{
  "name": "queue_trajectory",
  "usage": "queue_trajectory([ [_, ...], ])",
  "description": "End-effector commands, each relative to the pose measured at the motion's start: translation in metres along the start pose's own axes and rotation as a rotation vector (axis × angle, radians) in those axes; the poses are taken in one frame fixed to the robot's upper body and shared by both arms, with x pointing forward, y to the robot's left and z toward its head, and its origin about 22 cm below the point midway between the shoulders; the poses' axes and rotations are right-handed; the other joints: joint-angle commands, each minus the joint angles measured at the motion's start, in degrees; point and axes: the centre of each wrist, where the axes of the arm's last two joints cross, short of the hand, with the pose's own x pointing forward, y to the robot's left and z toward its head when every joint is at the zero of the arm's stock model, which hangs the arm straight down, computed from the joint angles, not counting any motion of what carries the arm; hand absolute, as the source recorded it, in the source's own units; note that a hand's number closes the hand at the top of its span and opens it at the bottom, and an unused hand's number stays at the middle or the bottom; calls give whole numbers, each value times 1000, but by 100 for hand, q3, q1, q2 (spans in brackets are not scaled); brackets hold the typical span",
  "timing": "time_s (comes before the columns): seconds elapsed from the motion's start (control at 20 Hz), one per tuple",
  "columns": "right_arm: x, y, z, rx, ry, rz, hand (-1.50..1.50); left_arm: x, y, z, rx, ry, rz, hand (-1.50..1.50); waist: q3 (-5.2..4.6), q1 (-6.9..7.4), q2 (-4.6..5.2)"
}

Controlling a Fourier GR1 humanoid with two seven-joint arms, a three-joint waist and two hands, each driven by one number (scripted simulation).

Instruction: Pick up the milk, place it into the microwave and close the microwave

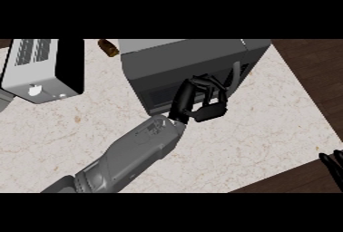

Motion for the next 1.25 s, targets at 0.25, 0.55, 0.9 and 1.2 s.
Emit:
queue_trajectory([
  [0.25, 7, 5, -8, 74, -20, -27, -150, -2, 16, -16, 117, -13, -24, 150, -7, -105, 114],
  [0.55, 12, 5, -9, 117, -2, -34, -150, -7, 18, -12, 133, -27, -18, 150, -10, -131, 148],
  [0.9, 16, 8, -12, 133, -1, -39, -150, -5, 17, -15, 139, -49, -15, 150, -3, -210, 162],
  [1.2, 19, 9, -16, 160, -5, -40, -150, -9, 16, -11, 155, -57, -3, 150, -4, -238, 191],
])
